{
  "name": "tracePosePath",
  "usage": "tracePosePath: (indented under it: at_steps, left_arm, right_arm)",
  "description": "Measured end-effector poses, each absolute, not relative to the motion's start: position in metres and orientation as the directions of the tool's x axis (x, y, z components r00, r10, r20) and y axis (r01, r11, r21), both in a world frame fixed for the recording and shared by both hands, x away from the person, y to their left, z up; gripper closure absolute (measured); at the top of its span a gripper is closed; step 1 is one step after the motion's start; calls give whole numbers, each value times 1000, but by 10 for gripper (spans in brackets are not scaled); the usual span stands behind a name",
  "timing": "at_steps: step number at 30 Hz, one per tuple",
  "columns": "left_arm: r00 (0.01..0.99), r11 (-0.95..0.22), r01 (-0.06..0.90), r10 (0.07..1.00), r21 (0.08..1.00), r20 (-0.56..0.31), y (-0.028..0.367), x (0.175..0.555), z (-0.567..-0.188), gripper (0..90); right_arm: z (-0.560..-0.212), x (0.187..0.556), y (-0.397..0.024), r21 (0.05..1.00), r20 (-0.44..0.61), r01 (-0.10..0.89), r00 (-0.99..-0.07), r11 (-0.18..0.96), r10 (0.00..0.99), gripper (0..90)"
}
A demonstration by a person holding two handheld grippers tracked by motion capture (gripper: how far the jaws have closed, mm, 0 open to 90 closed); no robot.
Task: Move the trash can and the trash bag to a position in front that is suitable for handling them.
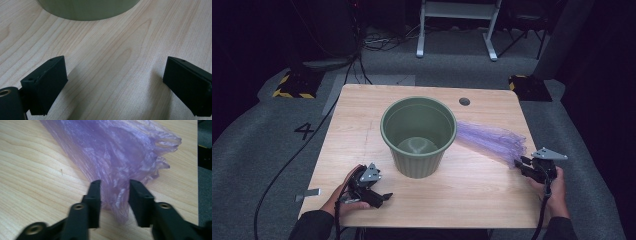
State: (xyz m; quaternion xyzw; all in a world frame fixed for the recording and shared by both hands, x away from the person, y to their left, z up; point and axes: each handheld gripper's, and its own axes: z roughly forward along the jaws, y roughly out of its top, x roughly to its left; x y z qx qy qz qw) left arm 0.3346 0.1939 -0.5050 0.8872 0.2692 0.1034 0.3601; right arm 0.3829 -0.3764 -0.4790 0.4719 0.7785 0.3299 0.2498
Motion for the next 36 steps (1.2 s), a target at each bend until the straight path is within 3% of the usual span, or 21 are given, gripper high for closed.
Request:
tracePosePath:
  at_steps: [4, 9, 25, 36]
  left_arm:
    - [834, -595, 403, 552, 696, -11, 194, 335, -505, 49]
    - [834, -596, 403, 552, 695, -10, 194, 335, -505, 49]
    - [835, -596, 402, 550, 695, -10, 194, 335, -505, 49]
    - [835, -597, 401, 550, 695, -10, 194, 335, -505, 49]
  right_arm:
    - [-475, 381, -373, 743, -73, 582, -422, 331, 904, 305]
    - [-469, 375, -370, 760, -89, 554, -430, 341, 898, 243]
    - [-437, 370, -348, 833, -138, 439, -423, 336, 896, 210]
    - [-438, 408, -284, 844, -104, 392, -549, 365, 829, 225]
